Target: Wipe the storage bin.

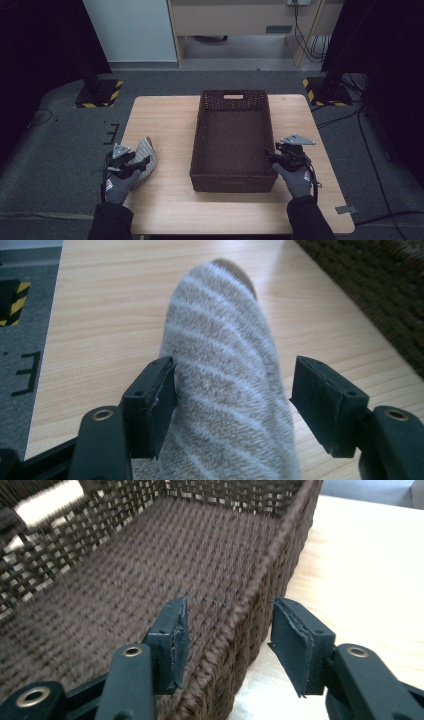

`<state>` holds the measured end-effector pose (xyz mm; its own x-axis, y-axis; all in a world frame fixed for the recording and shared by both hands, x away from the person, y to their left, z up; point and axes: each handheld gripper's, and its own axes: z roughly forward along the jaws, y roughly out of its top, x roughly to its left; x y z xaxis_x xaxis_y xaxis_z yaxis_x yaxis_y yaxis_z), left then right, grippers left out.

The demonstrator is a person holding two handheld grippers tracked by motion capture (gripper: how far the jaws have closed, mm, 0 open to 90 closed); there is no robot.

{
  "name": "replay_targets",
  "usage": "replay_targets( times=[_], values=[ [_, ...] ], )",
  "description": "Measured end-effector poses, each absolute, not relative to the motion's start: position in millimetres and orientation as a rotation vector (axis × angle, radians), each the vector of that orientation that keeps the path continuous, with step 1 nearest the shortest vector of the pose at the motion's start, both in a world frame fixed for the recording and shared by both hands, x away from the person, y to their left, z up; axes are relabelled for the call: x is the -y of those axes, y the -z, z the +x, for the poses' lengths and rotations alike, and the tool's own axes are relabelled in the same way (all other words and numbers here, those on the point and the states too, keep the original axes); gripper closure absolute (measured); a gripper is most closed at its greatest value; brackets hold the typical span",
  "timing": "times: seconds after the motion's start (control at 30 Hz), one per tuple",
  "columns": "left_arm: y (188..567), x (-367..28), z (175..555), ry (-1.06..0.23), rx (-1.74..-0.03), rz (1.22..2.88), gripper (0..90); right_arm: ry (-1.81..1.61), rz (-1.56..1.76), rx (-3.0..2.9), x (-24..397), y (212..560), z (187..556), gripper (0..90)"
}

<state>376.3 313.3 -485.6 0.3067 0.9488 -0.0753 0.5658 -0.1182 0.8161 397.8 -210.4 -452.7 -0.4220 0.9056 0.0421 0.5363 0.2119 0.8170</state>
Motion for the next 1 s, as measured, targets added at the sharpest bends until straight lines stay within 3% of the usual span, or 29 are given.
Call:
replay_targets(
  times=[0.13, 0.2, 0.33, 1.0],
  values=[
    [478.7, -310.6, 374.0, -0.625, -1.337, 1.78, 33.4, -1.107, 1.344, -2.046, 211.0, 454.8, 398.1, 53.7],
    [470.9, -305.9, 371.3, -0.629, -1.309, 1.765, 33.8, -1.124, 1.33, -2.064, 210.2, 454.8, 398.1, 61.7],
    [461.8, -296.3, 368.4, -0.625, -1.262, 1.755, 34.5, -1.123, 1.318, -2.063, 209.5, 454.5, 397.5, 66.5],
    [447.2, -234.5, 359.5, -0.517, -1.08, 1.784, 38.3, -1.146, 1.29, -2.114, 196.6, 453.5, 395.1, 67.4]
  ],
)
